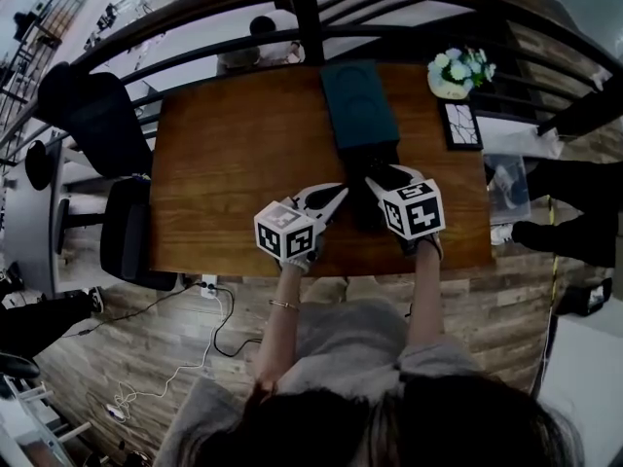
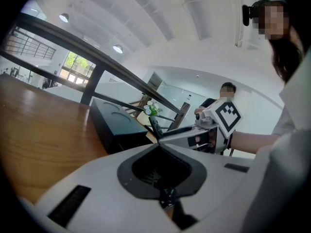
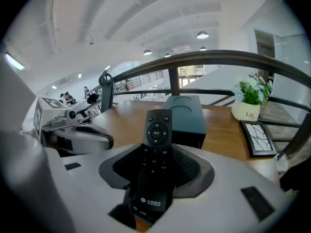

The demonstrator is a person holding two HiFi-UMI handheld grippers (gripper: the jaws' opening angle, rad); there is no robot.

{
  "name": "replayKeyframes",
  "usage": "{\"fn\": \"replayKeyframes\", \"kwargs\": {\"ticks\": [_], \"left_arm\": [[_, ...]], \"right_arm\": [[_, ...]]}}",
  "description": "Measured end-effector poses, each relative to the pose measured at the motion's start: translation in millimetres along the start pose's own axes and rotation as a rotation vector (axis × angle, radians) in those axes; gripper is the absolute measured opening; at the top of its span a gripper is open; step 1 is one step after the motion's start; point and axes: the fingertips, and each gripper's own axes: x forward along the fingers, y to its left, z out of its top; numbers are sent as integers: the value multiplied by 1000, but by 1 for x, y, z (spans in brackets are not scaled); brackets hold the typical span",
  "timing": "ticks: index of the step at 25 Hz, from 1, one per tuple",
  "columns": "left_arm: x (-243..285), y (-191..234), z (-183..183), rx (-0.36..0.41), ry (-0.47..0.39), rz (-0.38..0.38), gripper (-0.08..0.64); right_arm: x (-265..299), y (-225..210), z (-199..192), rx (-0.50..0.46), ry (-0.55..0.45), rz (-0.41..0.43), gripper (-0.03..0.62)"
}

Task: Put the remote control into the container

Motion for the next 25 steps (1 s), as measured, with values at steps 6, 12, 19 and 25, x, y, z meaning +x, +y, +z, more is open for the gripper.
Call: {"fn": "replayKeyframes", "kwargs": {"ticks": [6, 12, 19, 25], "left_arm": [[6, 9, -11, -25, 29, 27, 3], [14, 18, -18, -75, 33, 36, 3], [20, 25, -27, -109, 44, 48, 3], [21, 34, -29, -132, 45, 62, 3]], "right_arm": [[18, -3, -12, 1, 75, 20, 198], [32, -5, -22, -29, 154, 50, 197], [46, -14, -34, -13, 248, 39, 197], [57, -15, -41, -19, 337, 39, 198]]}}
